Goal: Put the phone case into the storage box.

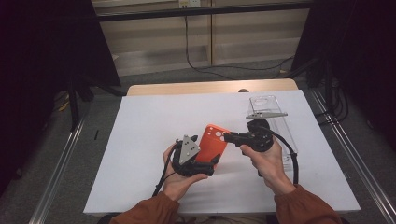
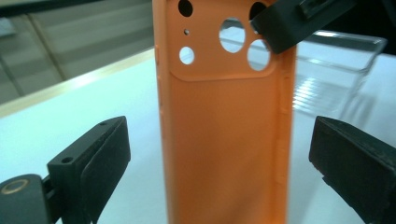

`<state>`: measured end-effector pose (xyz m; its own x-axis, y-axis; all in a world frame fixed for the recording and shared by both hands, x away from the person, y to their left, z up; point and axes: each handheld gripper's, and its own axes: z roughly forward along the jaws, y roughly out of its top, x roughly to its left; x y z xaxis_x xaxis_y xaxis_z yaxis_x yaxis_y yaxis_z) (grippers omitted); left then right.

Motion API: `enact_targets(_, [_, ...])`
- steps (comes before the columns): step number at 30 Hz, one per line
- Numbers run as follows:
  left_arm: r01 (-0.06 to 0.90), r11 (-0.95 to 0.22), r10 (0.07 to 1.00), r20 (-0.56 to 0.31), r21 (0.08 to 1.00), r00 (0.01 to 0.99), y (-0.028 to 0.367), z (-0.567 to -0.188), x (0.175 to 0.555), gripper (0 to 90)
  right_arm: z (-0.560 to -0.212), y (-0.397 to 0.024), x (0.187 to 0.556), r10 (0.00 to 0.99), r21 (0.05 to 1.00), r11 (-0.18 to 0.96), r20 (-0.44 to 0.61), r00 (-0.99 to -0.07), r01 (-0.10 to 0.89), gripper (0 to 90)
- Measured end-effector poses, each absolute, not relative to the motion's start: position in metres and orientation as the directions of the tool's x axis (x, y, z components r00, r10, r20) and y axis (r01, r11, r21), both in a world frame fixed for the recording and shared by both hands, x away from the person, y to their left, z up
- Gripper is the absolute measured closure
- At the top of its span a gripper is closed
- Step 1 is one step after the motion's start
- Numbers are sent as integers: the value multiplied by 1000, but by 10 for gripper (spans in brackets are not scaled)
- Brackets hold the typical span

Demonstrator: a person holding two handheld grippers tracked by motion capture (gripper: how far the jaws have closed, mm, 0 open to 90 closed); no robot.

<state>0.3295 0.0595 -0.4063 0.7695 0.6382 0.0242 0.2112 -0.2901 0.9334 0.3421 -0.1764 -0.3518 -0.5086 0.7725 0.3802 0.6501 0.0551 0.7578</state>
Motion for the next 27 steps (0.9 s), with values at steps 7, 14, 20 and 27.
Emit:
enact_targets(7, [196, -294, 632, 36, 936, 774, 68, -405, 333, 28, -350, -182, 342, 789, 769, 45, 364, -495, 638, 814])
enact_targets(14, [223, -269, 642, 1, 937, 767, 75, -406, 336, 28, -349, -187, 343, 796, 787, 47, 343, -499, 616, 815])
enact_targets(20, [230, -269, 674, 12, 935, 738, 82, -404, 337, 35, -348, -192, 344, 799, 799, 43, 333, -500, 600, 815])
enact_targets(27, [257, -256, 679, -16, 932, 734, 92, -407, 342, 42, -351, -196, 345, 814, 801, 50, 313, -488, 597, 816])
